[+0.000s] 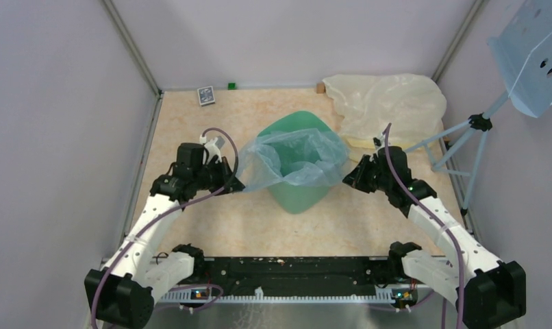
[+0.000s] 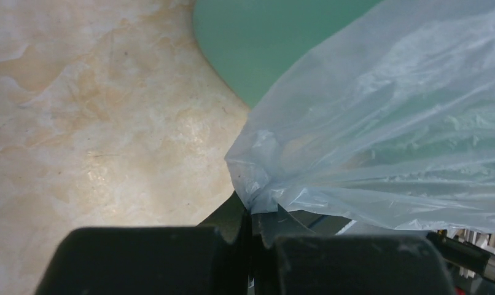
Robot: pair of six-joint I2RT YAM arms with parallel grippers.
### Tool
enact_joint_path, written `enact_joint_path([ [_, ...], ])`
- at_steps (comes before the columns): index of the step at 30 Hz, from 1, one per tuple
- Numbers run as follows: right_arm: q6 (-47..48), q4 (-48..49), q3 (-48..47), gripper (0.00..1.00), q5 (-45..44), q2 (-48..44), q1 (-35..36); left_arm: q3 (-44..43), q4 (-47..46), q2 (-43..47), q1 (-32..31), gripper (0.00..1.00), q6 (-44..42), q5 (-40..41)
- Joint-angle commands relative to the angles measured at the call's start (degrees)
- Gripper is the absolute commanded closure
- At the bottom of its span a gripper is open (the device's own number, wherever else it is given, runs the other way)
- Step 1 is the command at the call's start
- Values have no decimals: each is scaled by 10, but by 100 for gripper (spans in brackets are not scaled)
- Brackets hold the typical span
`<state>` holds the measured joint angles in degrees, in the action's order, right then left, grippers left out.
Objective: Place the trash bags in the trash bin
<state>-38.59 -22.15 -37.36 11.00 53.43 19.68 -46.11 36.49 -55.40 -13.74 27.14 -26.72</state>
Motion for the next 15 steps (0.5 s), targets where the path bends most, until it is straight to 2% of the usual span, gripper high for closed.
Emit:
enact_joint_path([
  [1, 17, 21, -14, 100, -7, -12, -1, -9, -31, 19, 4, 100, -24, -75],
  [2, 22, 17, -20, 100, -13, -23, -1, -13, -29, 23, 4, 100, -21, -69],
  [4, 26, 7, -24, 86, -35, -51, -1, -25, -14, 29, 4, 100, -13, -37],
  [6, 24, -2, -22, 78, -66, -86, -1, -34, 0, 33, 4, 100, -9, -7],
  [11, 1, -36, -15, 76, -102, -149, -2, -39, 13, 35, 5, 100, -3, 23],
  [12, -3, -40, -16, 72, -101, -157, -2, -39, 15, 34, 5, 100, -3, 26],
  [13, -8, -41, -15, 59, -92, -163, -2, -40, 16, 33, 5, 100, -2, 27],
  [14, -17, -36, -13, 52, -80, -167, -2, -39, 16, 32, 5, 100, -2, 28],
  [15, -29, -31, -12, 48, -67, -171, -3, -38, 16, 32, 5, 100, -2, 27],
])
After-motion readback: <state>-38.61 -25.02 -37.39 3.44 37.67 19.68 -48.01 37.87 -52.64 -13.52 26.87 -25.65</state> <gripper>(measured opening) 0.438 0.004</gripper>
